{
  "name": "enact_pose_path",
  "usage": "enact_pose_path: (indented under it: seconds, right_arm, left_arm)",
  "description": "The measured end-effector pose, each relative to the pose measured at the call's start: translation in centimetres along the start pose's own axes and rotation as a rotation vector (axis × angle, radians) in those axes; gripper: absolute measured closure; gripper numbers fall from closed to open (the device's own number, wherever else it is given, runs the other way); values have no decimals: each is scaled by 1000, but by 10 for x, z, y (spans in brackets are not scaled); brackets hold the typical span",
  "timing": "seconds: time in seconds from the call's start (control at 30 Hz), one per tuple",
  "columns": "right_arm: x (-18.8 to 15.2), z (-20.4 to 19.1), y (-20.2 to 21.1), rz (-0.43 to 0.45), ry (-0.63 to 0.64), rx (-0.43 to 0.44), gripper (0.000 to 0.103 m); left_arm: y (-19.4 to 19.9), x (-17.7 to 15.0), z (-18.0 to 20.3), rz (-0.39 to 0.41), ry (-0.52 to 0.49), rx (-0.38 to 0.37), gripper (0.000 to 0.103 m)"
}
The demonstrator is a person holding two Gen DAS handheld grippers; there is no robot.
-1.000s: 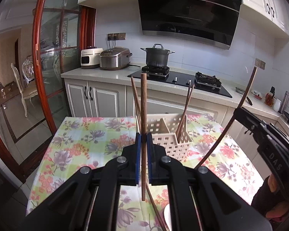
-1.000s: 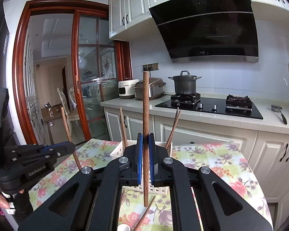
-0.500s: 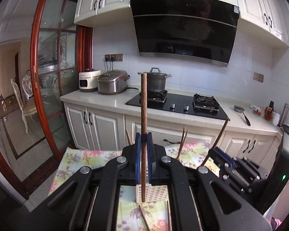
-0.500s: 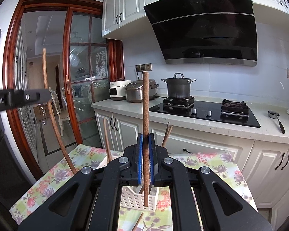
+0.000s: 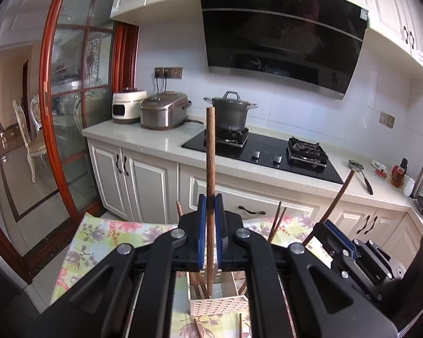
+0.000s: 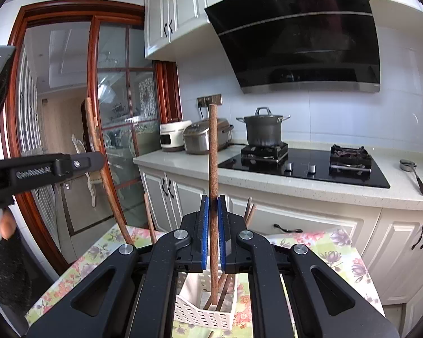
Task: Organize utensils
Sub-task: 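Lower the chopstick into the caddy and open the right gripper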
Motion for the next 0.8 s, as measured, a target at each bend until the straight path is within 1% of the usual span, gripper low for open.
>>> enact_pose_path:
  seconds: [0.17, 0.23, 0.3, 0.37, 0.43, 0.47, 0.53, 0.63, 0.67, 0.73, 0.77, 0.8]
  right_arm:
    - [-13, -2, -27, -81, -7, 5, 96]
    - [-18, 0, -38, -104, -12, -4, 96]
    - [-22, 3, -48, -123, -21, -12, 93]
    - [-25, 6, -57, -142, -39, -10, 93]
    - [-30, 11, -65, -157, -48, -12, 92]
    - [-32, 12, -69, -164, -53, -17, 90]
    - [-35, 17, -75, -176, -63, -22, 89]
    - [-42, 22, -76, -188, -76, -25, 89]
    - [-45, 23, -76, -191, -77, -28, 88]
    - [-49, 25, -72, -192, -79, -29, 82]
    - [-52, 26, -70, -190, -80, -26, 78]
    - [-55, 27, -68, -190, -82, -25, 78]
  left_arm:
    - [-39, -10, -4, -86, 18, -37, 97]
    - [-52, -15, -9, -110, 27, -33, 97]
    - [-62, -19, -15, -124, 44, -27, 97]
    - [-69, -22, -21, -130, 55, -12, 92]
    - [-74, -25, -26, -134, 61, -2, 83]
    - [-76, -26, -28, -135, 64, 3, 80]
    - [-79, -30, -34, -133, 74, 17, 67]
    - [-78, -36, -43, -125, 95, 28, 58]
    - [-77, -39, -45, -121, 97, 33, 56]
    - [-74, -46, -50, -107, 99, 55, 42]
    - [-72, -50, -52, -99, 101, 68, 39]
    - [-70, -55, -55, -92, 102, 82, 37]
Point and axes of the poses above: each gripper's, at about its wrist camera, not at the fingertips, and y roughly against the way its jaws point, z to its right, x to its top, the point moved 6 cm from there along -y, roughly the way its jaws point, and after that the axes turned 15 degrees about -z, right-handed, at the moved point
